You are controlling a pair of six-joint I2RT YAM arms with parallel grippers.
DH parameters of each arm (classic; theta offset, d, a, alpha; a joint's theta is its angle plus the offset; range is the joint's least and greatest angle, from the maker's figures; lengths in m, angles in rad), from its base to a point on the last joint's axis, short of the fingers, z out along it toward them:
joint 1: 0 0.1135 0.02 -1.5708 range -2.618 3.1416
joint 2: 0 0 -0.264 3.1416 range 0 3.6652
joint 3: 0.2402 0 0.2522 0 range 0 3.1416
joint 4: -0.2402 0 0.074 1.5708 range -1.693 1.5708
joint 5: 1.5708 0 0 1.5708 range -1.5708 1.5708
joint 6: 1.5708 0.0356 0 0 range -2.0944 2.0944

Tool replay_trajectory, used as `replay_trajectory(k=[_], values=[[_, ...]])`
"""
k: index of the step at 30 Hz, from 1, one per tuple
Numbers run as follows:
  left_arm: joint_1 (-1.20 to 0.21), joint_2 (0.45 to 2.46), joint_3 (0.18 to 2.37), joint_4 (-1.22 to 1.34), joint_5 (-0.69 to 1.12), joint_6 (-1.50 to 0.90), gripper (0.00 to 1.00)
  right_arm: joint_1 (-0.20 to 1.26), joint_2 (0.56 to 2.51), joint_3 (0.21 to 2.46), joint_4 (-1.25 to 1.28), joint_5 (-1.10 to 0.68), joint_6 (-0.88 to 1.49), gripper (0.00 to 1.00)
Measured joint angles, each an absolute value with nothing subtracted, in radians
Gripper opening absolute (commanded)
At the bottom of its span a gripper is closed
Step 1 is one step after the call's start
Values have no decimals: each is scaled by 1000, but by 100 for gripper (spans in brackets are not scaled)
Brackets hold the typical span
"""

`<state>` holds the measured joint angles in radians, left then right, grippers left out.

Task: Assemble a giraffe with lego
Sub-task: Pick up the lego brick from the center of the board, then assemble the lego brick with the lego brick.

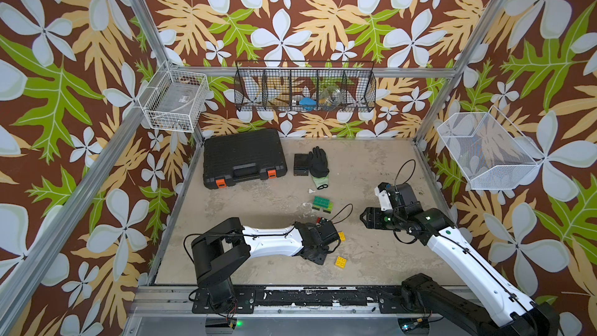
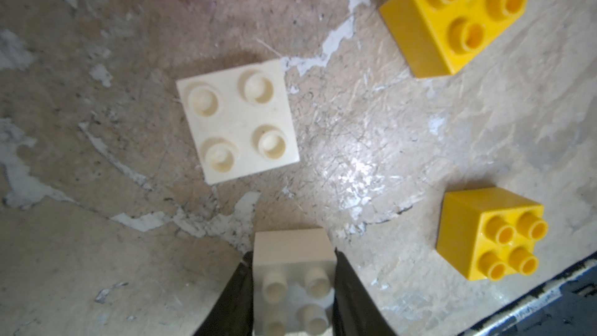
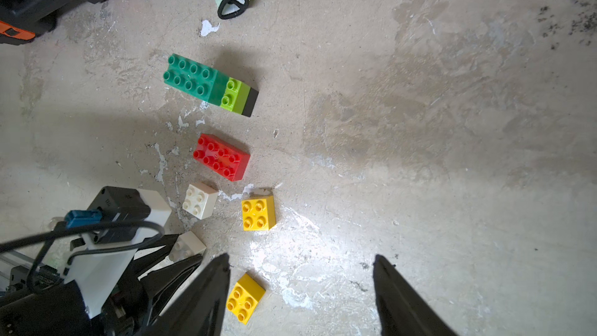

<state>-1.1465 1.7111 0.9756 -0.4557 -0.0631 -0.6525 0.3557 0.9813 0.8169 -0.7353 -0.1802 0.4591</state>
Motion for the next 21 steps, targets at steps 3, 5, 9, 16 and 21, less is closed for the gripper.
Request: replay_trajectory(k=[3, 5, 9, 16, 21], values=[[-1147, 1704, 994, -471, -64, -652, 20, 352, 976, 811, -737, -183, 456, 72], [-1147, 1680, 1023, -501, -72, -652, 20, 350, 971, 810, -736, -183, 456, 72], [-1132, 1641, 1123, -566, -93, -641, 20, 342, 965, 808, -736, -183, 455, 72], [-962, 1675, 1348, -668, -100, -580, 18, 340, 967, 806, -734, -183, 445, 72], [-862, 1815, 1530, -732, -106, -485, 18, 340, 970, 802, -733, -184, 445, 72]])
